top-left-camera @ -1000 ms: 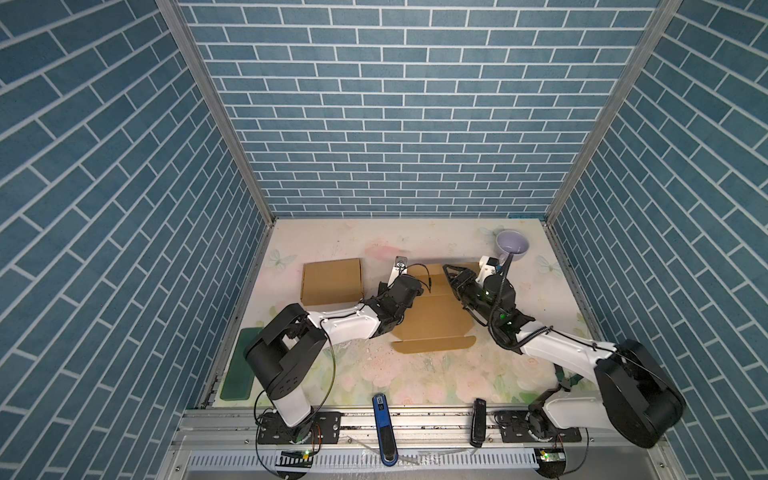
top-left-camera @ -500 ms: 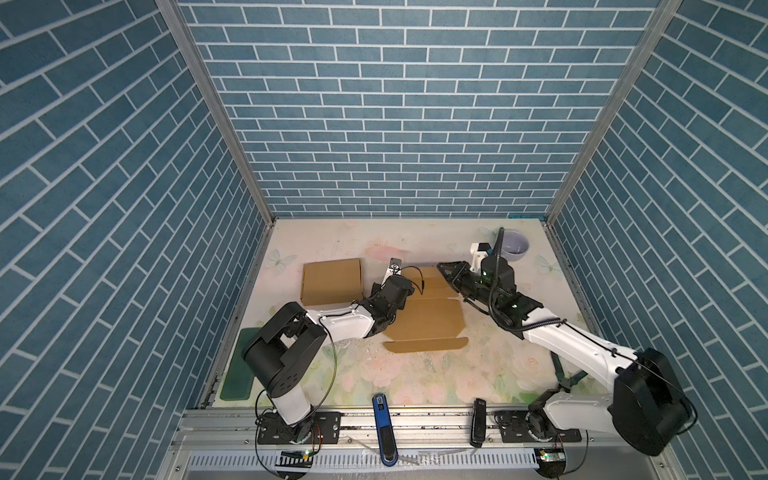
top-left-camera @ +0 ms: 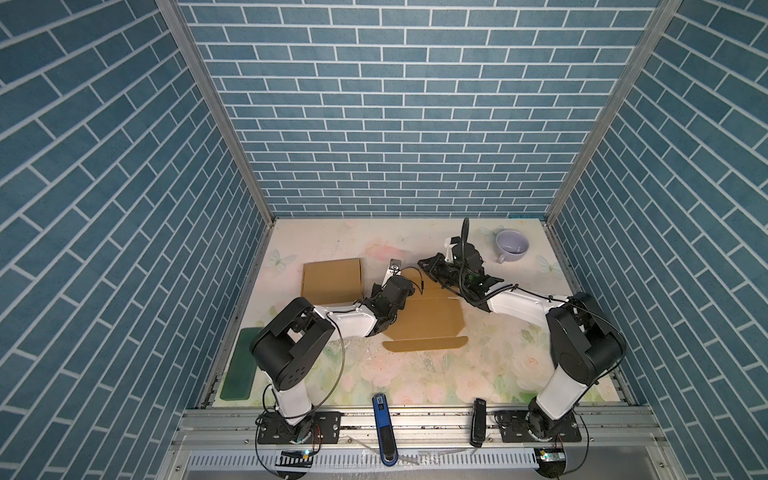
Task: Fold the paper box
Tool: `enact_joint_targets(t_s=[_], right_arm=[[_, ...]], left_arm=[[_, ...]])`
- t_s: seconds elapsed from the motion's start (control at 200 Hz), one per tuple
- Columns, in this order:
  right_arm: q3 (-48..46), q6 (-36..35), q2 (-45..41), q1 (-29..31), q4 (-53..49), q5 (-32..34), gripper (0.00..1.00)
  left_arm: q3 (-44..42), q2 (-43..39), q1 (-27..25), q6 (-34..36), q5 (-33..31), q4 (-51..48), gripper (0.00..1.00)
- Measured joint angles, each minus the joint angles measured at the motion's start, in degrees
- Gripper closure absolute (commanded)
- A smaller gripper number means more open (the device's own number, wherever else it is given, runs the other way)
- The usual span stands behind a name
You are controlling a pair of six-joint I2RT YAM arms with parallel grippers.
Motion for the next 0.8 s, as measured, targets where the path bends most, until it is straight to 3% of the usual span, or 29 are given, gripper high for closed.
enact_joint_targets(t_s=[0.135,0.28,0.35,0.42,0.53,0.63,0.8], right_arm=[[0.0,0.0,0.2,0.0,0.5,0.1,0.97],[0.0,0.0,0.8,0.0,1.5,0.1,0.97],[0.0,0.0,0.9,0.0,1.6,0.1,0.98],[0.0,0.0,1.0,0.0,1.8,0.1,0.98],[0.2,0.0,1.2,0.0,1.8,0.1,0.99],[0.4,0.0,1.2,0.0,1.9,0.1,0.99],[0.6,0.0,1.2,-0.1,1.7,0.2,0.95]], left_arm=[[1.2,1.2,0.0,-0.3,-1.2,0.0,0.90],[2.1,2.6,0.0,-0.4,-2.5,-1.6,0.72],[2.1,3.9,0.0,-0.4,-2.9,-2.8,0.69],[2.4,4.7,0.0,-0.9,-3.8,-2.8,0.72],[2.8,4.9,-0.1,-1.7,-4.0,-2.7,0.91],[2.9,5.0,-0.1,-3.1,-4.4,-2.1,0.99],[3.0,5.0,-0.1,-3.9,-4.8,-2.3,1.00]])
